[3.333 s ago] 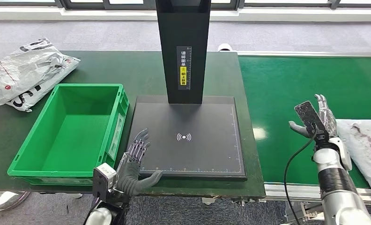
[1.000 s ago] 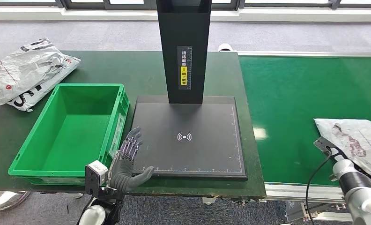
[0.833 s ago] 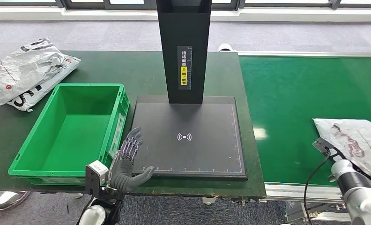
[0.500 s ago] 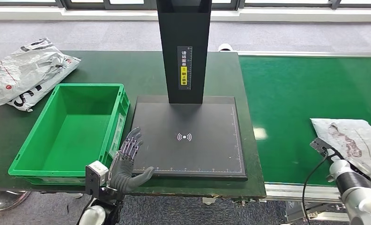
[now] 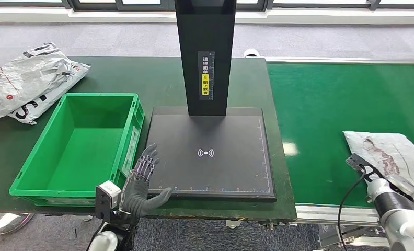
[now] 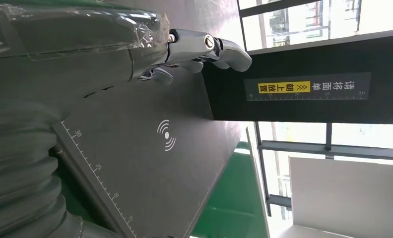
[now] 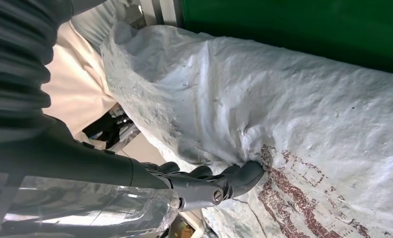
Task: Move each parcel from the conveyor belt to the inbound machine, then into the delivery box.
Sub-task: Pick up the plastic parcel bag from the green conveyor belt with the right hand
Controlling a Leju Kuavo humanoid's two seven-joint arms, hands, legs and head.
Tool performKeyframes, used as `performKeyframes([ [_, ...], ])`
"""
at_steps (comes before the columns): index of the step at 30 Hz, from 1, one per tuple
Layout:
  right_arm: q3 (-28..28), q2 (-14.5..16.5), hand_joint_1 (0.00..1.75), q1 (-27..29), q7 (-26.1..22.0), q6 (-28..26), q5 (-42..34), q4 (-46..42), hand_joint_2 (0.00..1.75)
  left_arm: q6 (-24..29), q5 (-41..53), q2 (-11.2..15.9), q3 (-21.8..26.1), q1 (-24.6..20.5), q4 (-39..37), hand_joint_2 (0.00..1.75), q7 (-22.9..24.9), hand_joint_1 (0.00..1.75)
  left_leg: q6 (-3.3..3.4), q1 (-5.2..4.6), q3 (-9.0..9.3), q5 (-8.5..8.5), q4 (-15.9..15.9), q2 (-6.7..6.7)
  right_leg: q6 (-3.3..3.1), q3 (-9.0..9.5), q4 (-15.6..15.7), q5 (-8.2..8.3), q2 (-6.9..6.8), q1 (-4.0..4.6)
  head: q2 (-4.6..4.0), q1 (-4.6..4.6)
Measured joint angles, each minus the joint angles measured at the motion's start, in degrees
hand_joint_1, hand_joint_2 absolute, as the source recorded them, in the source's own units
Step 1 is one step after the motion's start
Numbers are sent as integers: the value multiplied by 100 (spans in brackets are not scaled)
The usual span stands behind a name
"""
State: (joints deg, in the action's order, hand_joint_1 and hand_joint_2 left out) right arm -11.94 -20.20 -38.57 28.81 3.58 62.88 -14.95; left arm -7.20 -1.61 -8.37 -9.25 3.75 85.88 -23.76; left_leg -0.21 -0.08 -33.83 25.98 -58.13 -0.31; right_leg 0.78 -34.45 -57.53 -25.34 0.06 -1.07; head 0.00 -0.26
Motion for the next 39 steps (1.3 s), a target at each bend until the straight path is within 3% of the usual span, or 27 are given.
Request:
performKeyframes([
  [39, -157, -76, 0, 70, -179, -39, 104, 0, 175, 17, -23, 0, 0, 20, -2, 175, -14, 0, 0, 0, 0, 0, 0, 0, 1, 0, 0, -1, 0, 0, 0, 0],
])
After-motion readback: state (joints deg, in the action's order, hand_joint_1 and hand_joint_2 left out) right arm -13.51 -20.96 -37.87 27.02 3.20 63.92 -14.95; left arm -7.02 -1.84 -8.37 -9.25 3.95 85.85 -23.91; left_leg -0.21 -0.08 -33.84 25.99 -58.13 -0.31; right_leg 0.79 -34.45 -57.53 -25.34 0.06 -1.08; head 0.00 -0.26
